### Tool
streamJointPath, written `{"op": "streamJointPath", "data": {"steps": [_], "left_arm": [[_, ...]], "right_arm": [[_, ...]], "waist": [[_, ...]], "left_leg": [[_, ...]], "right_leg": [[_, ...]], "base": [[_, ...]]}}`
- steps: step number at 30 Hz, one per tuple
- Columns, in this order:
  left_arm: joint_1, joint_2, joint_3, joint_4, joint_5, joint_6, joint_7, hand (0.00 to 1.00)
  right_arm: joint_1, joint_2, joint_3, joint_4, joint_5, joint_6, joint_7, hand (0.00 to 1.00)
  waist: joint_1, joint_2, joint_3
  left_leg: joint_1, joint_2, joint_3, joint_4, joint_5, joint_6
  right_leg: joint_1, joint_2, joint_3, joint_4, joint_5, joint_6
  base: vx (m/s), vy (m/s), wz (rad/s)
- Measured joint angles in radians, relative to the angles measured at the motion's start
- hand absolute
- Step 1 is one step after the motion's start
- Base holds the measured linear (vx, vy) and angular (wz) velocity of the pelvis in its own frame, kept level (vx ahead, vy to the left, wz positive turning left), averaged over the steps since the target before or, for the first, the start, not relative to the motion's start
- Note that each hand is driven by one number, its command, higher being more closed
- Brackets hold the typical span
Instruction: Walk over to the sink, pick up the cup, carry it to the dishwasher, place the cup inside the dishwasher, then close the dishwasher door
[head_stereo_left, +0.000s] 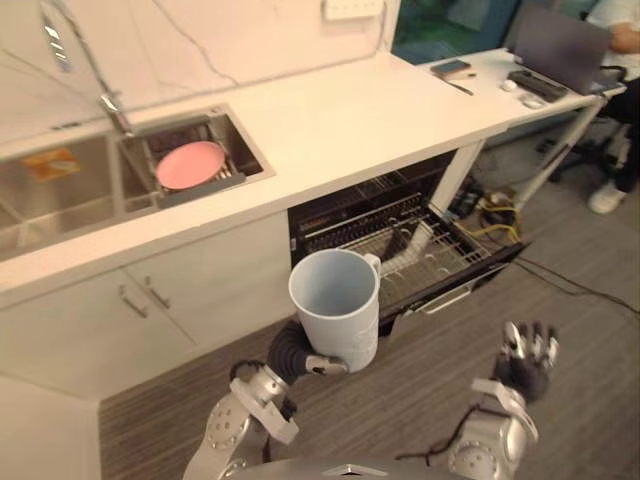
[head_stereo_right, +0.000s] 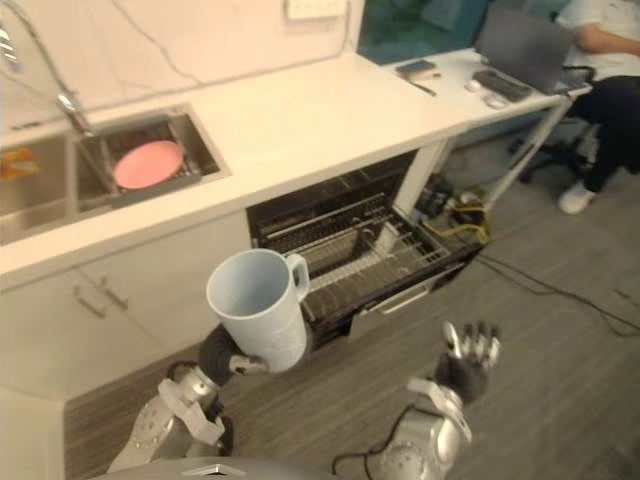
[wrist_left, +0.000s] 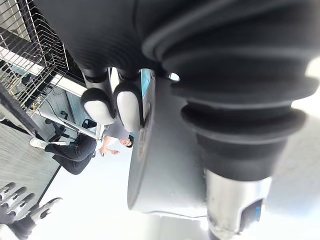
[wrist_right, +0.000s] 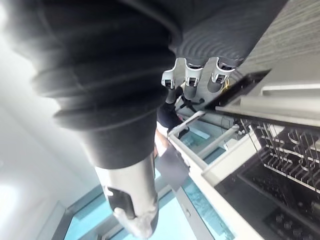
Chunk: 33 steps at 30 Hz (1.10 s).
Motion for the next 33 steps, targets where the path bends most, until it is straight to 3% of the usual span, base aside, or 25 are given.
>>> {"op": "streamJointPath", "data": {"steps": [1,2,3,4,5,7,8,10,12,13,15,17,19,25,30,33], "left_arm": [[-0.014,0.012,-0.006,0.0,0.0,-0.002,-0.002,1.0],[-0.017,0.02,-0.03,-0.004,0.003,-0.003,-0.009,1.0],[-0.014,0.037,-0.037,-0.004,0.007,-0.007,-0.015,1.0],[-0.026,0.061,-0.033,0.004,0.018,0.006,-0.025,1.0],[-0.032,0.067,-0.031,0.004,0.019,0.01,-0.028,1.0],[-0.052,0.067,-0.021,0.012,0.035,0.014,-0.018,1.0],[-0.067,0.065,-0.012,0.012,0.047,0.015,0.006,1.0],[-0.092,0.066,0.017,0.013,0.059,0.021,0.046,1.0],[-0.111,0.068,0.065,0.014,0.058,0.023,0.069,1.0],[-0.114,0.076,0.101,0.016,0.057,0.023,0.078,1.0],[-0.114,0.078,0.124,0.032,0.057,0.023,0.086,1.0],[-0.128,0.08,0.126,0.043,0.057,0.022,0.09,1.0],[-0.139,0.069,0.124,0.046,0.057,0.022,0.103,1.0],[-0.147,0.036,0.142,0.044,0.072,0.005,0.141,1.0],[-0.147,0.001,0.207,0.042,0.128,-0.02,0.237,1.0],[-0.148,-0.002,0.234,0.042,0.245,-0.035,0.322,1.0]], "right_arm": [[-0.003,0.0,0.0,-0.03,-0.012,0.002,0.012,0.0],[0.024,-0.007,-0.003,-0.109,-0.026,0.002,0.029,0.0],[0.031,0.0,-0.002,-0.124,-0.027,0.002,0.047,0.0],[0.032,0.0,0.009,-0.118,-0.029,0.018,0.057,0.0],[0.032,-0.001,0.01,-0.112,-0.03,0.027,0.063,0.0],[0.017,-0.002,0.013,-0.103,-0.059,0.046,0.094,0.0],[-0.01,-0.004,0.041,-0.104,-0.068,0.052,0.099,0.0],[-0.041,-0.005,0.096,-0.103,-0.069,0.069,0.113,0.0],[-0.059,-0.004,0.13,-0.103,-0.095,0.085,0.127,0.0],[-0.077,-0.006,0.144,-0.102,-0.106,0.092,0.139,0.0],[-0.107,-0.031,0.156,-0.096,-0.11,0.099,0.151,0.0],[-0.141,-0.056,0.163,-0.096,-0.143,0.105,0.15,0.0],[-0.169,-0.072,0.179,-0.096,-0.161,0.115,0.147,0.0],[-0.17,-0.08,0.204,-0.107,-0.183,0.195,0.174,0.0],[-0.167,-0.081,0.206,-0.185,-0.167,0.234,0.234,0.0],[-0.163,-0.082,0.223,-0.213,-0.135,0.252,0.27,0.0]], "waist": [[0.007,0.007,0.008],[0.006,0.005,-0.02],[0.002,-0.008,-0.036],[-0.008,-0.065,-0.049],[-0.005,-0.075,-0.044],[0.005,-0.048,-0.028],[0.007,-0.018,-0.012],[0.006,0.018,-0.005],[0.009,0.014,-0.004],[0.017,-0.004,0.003],[0.019,0.006,-0.003],[0.024,0.005,-0.003],[0.024,0.013,-0.003],[0.023,0.014,-0.003],[0.02,0.014,-0.003],[0.017,0.014,-0.003]], "left_leg": [[-0.05,-0.008,0.017,0.099,-0.045,-0.03],[0.001,-0.026,0.021,-0.057,0.013,-0.02],[0.027,-0.042,0.037,-0.056,-0.051,0.01],[0.072,-0.082,0.049,-0.087,-0.071,0.028],[0.098,-0.09,0.052,-0.11,-0.074,0.034],[0.181,-0.074,0.102,-0.186,-0.074,0.049],[0.229,-0.05,0.134,-0.225,-0.073,0.05],[0.263,-0.027,0.17,-0.266,-0.074,0.049],[0.282,-0.031,0.199,-0.282,-0.077,0.046],[0.287,-0.044,0.213,-0.278,-0.083,0.038],[0.278,-0.037,0.208,-0.283,-0.092,0.027],[0.254,-0.038,0.221,-0.276,-0.101,0.025],[0.234,-0.026,0.239,-0.264,-0.109,0.021],[0.234,-0.024,0.29,-0.266,-0.123,0.028],[0.235,-0.026,0.294,-0.272,-0.122,0.029],[0.237,-0.029,0.294,-0.286,-0.117,0.03]], "right_leg": [[0.02,0.013,-0.013,0.012,0.033,-0.025],[0.027,0.005,-0.067,0.091,0.05,-0.002],[0.009,-0.004,-0.087,0.179,0.053,-0.004],[-0.054,-0.049,-0.128,0.329,0.113,0.061],[-0.087,-0.065,-0.152,0.398,0.162,0.074],[-0.218,-0.142,-0.294,0.544,0.026,0.006],[-0.262,-0.167,-0.388,0.491,-0.027,-0.015],[-0.305,-0.172,-0.471,0.325,-0.038,-0.026],[-0.332,-0.191,-0.514,0.15,0.05,-0.06],[-0.344,-0.2,-0.532,0.046,0.161,-0.08],[-0.311,-0.181,-0.53,-0.051,0.171,-0.07],[-0.263,-0.165,-0.528,-0.202,0.202,-0.025],[-0.225,-0.137,-0.52,-0.341,0.28,-0.021],[-0.223,-0.131,-0.478,-0.405,0.318,-0.017],[-0.222,-0.132,-0.477,-0.415,0.32,-0.016],[-0.222,-0.132,-0.477,-0.416,0.32,-0.016]], "base": [[0.43,0.256,-0.72],[0.44,0.3,-0.44],[0.42,0.231,-0.21],[0.34,0.16,-0.06],[0.31,0.132,-0.18],[0.23,0.175,-0.64],[0.2,0.219,-0.9],[0.15,0.197,-0.74],[0.14,0.051,-0.46],[0.12,-0.046,-0.39],[0.08,-0.068,-0.29],[0.04,-0.054,-0.22],[0.01,-0.031,-0.28],[-0.01,-0.006,-0.26],[0.0,-0.001,-0.02],[0.0,0.0,0.0]]}}
